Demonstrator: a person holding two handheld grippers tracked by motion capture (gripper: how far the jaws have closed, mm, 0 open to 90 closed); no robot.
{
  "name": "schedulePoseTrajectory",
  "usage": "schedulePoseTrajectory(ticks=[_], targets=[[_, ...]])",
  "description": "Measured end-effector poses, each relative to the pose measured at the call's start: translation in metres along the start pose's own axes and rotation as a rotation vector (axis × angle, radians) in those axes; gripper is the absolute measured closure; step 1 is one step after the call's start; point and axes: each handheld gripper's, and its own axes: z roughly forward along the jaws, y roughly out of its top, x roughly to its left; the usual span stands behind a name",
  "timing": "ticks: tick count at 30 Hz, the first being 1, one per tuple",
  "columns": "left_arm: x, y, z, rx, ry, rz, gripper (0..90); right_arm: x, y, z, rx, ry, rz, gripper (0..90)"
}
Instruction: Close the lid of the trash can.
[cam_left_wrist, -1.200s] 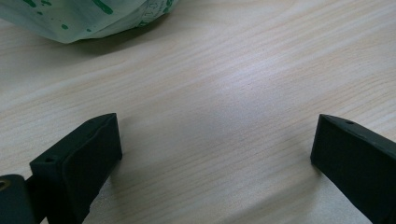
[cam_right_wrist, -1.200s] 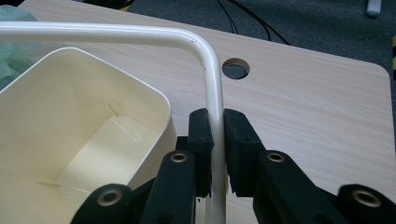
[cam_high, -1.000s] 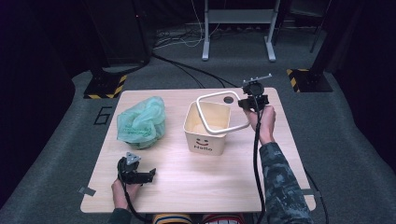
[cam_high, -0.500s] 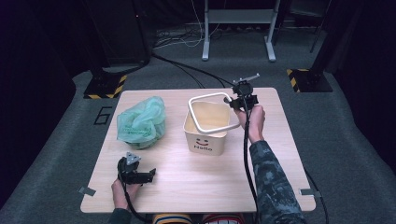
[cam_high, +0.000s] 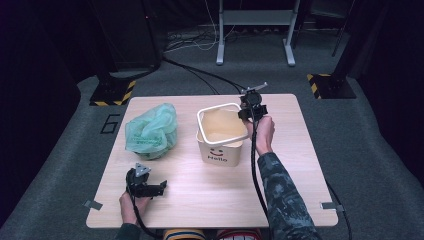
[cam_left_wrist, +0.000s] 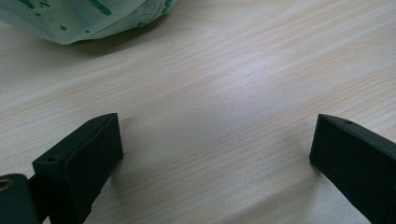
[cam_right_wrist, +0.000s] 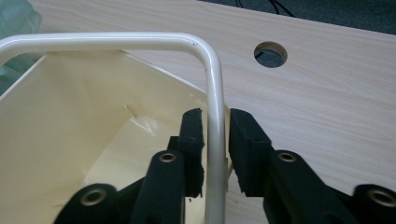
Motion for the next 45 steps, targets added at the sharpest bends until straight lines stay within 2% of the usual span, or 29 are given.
schedulePoseTrajectory(ticks=[5,7,10,11,15,17,22,23,25,29,35,41,45], targets=[[0.0,0.0,0.0,-0.001,0.0,-0.001,2.1,-0.006,-0.003,-0.004,-0.03,0.031,0.005,63.8],[0.0,0.0,0.0,-0.001,0.0,-0.001,2.1,-0.009,-0.007,-0.011,-0.059,0.052,-0.019,62.1],[0.0,0.0,0.0,-0.001,0.0,-0.001,2.1,-0.011,-0.01,-0.018,-0.085,0.04,-0.034,60.3],[0.0,0.0,0.0,-0.001,0.0,0.0,2.1,-0.015,-0.014,-0.023,-0.105,0.033,-0.041,57.3],[0.0,0.0,0.0,-0.001,0.0,-0.001,2.1,-0.028,-0.021,-0.028,-0.12,-0.003,-0.028,51.2],[0.0,0.0,0.0,-0.001,-0.001,-0.001,2.1,-0.035,-0.024,-0.029,-0.113,0.0,-0.013,47.7],[0.002,0.0,-0.001,-0.01,-0.017,-0.005,3.6,-0.037,-0.031,-0.028,-0.097,-0.012,-0.034,44.5],[0.003,-0.001,-0.003,-0.027,-0.036,-0.034,4.2,-0.037,-0.036,-0.029,-0.099,-0.006,-0.049,44.6],[0.003,-0.001,-0.004,-0.037,-0.06,-0.059,4.3,-0.037,-0.039,-0.029,-0.097,-0.004,-0.054,44.2],[-0.004,0.004,-0.005,-0.037,-0.068,-0.043,4.3,-0.038,-0.044,-0.029,-0.091,0.004,-0.062,43.5],[-0.018,0.024,-0.009,-0.038,-0.079,0.023,4.4,-0.036,-0.055,-0.031,-0.092,0.023,-0.063,42.1],[-0.022,0.036,-0.012,-0.046,-0.096,0.041,4.2,-0.036,-0.06,-0.035,-0.085,0.027,-0.064,41.1],[-0.025,0.046,-0.015,-0.059,-0.106,0.052,4.1,-0.035,-0.064,-0.037,-0.086,0.049,-0.056,39.9]])
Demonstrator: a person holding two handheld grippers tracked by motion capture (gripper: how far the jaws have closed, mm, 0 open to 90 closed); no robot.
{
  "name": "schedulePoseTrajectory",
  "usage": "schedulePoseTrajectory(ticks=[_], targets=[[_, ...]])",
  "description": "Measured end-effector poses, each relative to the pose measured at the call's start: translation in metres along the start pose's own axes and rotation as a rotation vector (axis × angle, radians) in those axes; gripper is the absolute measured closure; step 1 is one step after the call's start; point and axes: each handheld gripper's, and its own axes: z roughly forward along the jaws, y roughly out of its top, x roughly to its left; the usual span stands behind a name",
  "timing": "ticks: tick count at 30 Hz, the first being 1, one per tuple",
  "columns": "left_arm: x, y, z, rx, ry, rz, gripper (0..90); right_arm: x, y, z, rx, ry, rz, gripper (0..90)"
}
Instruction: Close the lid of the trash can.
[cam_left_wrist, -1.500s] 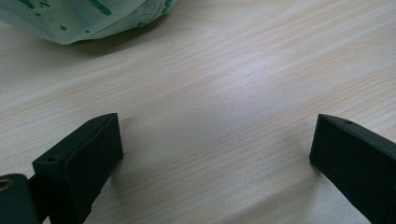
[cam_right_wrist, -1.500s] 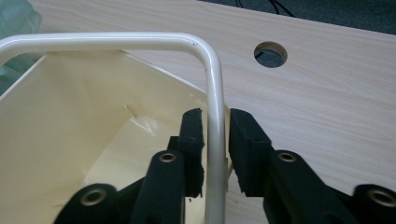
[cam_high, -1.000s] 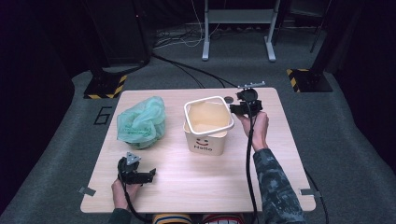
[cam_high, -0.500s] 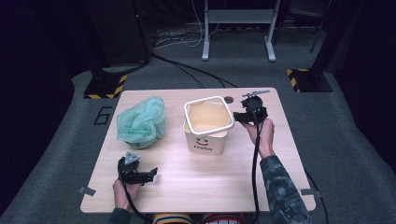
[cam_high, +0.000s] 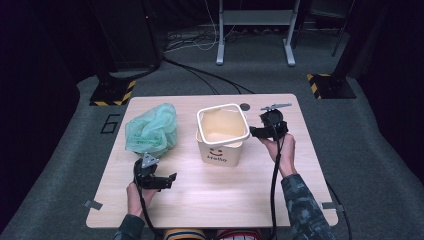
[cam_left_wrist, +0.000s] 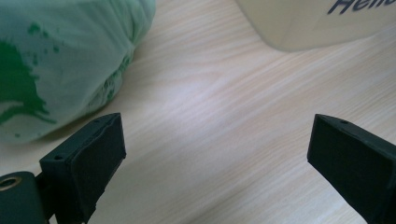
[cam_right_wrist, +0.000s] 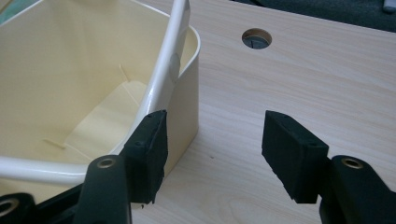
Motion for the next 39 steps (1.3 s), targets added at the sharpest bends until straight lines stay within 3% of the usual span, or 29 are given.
schedulePoseTrajectory(ticks=[11,17,18,19,20,21,22,23,27,33,38,39], targets=[[-0.006,0.037,-0.006,-0.055,-0.026,0.017,4.3,0.004,-0.005,-0.004,-0.015,0.033,-0.004,37.3],[-0.009,0.08,-0.014,-0.085,-0.055,0.006,5.2,0.004,0.003,-0.007,-0.039,0.04,-0.004,36.0],[-0.009,0.08,-0.014,-0.085,-0.055,0.006,5.2,0.004,0.003,-0.007,-0.039,0.04,-0.004,36.0],[-0.01,0.094,-0.015,-0.088,-0.058,0.005,5.3,0.006,0.007,-0.007,-0.048,0.047,-0.006,34.3],[-0.01,0.094,-0.015,-0.088,-0.058,0.005,5.6,0.006,0.007,-0.007,-0.048,0.047,-0.006,34.3],[-0.011,0.106,-0.013,-0.085,-0.06,0.011,5.7,0.008,0.012,-0.005,-0.046,0.059,-0.01,31.8],[-0.011,0.106,-0.013,-0.085,-0.06,0.011,5.9,0.009,0.013,-0.004,-0.047,0.06,-0.014,31.6],[-0.012,0.12,-0.009,-0.072,-0.07,0.009,6.2,0.011,0.016,-0.002,-0.046,0.064,-0.023,31.5],[-0.015,0.14,0.001,-0.057,-0.085,0.009,10.3,0.017,0.023,0.005,-0.042,0.068,-0.04,33.7],[-0.021,0.162,0.014,-0.034,-0.114,-0.009,16.4,0.019,0.029,0.015,-0.022,0.103,-0.025,40.1],[-0.023,0.18,0.032,0.017,-0.13,-0.035,22.4,0.02,0.031,0.024,0.001,0.112,-0.001,44.2],[-0.024,0.183,0.041,0.049,-0.127,-0.033,23.5,0.02,0.032,0.025,0.008,0.104,0.008,45.5]])
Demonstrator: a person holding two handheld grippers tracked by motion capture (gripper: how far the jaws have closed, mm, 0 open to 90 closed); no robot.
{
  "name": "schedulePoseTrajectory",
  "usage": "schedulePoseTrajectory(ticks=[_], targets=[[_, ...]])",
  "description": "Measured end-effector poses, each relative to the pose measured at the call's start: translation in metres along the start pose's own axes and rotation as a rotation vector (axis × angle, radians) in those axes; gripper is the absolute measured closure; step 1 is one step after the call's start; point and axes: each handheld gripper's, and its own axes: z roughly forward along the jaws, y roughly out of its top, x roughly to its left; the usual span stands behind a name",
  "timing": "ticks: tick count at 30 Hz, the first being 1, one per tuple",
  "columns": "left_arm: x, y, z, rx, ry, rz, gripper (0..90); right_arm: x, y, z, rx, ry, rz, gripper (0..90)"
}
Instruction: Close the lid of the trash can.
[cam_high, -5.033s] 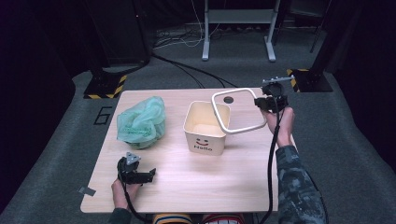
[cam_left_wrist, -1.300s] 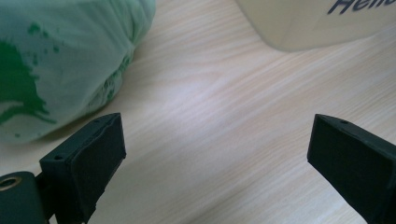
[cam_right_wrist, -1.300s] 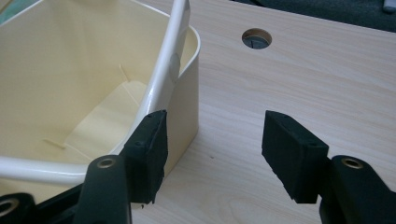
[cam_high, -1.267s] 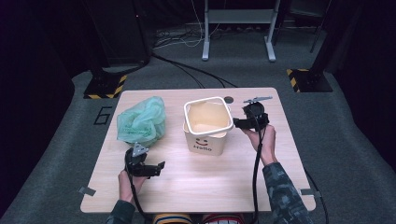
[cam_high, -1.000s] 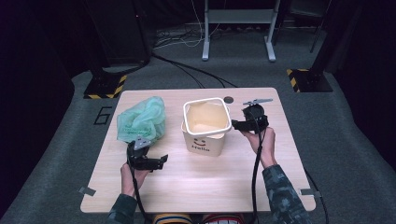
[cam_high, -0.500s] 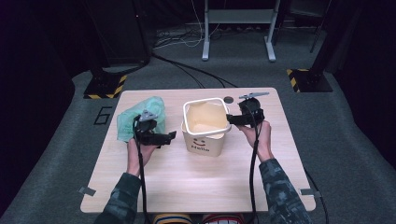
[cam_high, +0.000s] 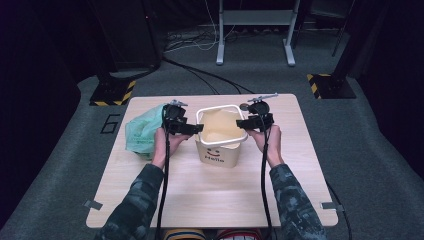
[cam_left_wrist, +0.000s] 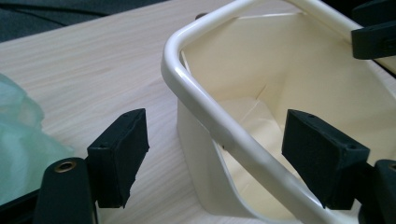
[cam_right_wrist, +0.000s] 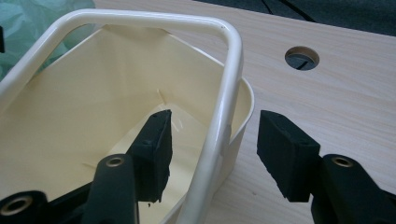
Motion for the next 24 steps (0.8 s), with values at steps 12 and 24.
schedulePoseTrajectory(ticks=[12,24], targets=[[0.002,0.01,0.022,0.07,-0.019,-0.052,57.2,0.005,-0.004,0.005,0.035,-0.017,0.025,62.4],[0.003,0.022,0.028,0.087,0.025,-0.034,64.4,0.011,-0.005,0.003,0.014,-0.038,0.032,64.0]])
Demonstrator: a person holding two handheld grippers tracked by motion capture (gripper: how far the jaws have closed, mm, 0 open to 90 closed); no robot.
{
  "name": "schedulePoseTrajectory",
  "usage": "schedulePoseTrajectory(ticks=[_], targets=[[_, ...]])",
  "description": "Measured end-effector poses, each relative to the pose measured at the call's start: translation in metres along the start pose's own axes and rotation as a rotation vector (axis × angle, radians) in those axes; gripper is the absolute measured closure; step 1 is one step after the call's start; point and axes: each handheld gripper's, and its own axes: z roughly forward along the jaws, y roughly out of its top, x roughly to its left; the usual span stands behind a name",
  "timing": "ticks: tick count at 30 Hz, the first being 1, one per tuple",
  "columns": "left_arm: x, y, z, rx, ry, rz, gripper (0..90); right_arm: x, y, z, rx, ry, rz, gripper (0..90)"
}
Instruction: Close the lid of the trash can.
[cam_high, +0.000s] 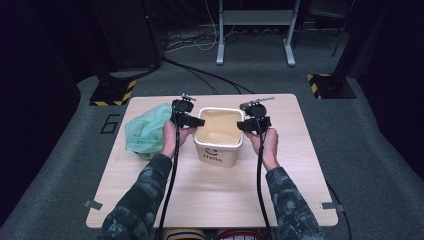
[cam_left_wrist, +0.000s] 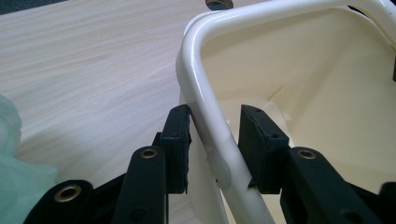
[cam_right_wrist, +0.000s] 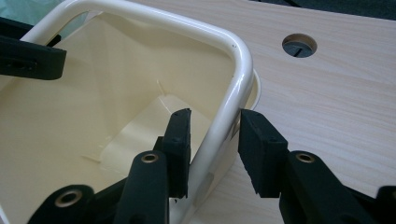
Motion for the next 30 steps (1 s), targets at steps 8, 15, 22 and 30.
schedulePoseTrajectory(ticks=[8,15,22,30], targets=[[0.004,0.015,0.01,0.027,-0.008,0.004,67.6,-0.005,0.004,0.005,0.018,-0.02,0.049,62.4],[0.011,0.018,0.02,0.051,0.0,-0.002,69.5,-0.005,0.0,0.01,0.028,-0.012,0.065,60.9],[0.02,0.011,0.026,0.044,-0.057,-0.043,69.8,-0.004,0.0,0.014,0.019,-0.008,0.045,59.2],[0.02,0.001,0.02,0.022,-0.045,-0.024,67.6,-0.005,0.006,0.021,0.0,-0.002,-0.014,60.9]])
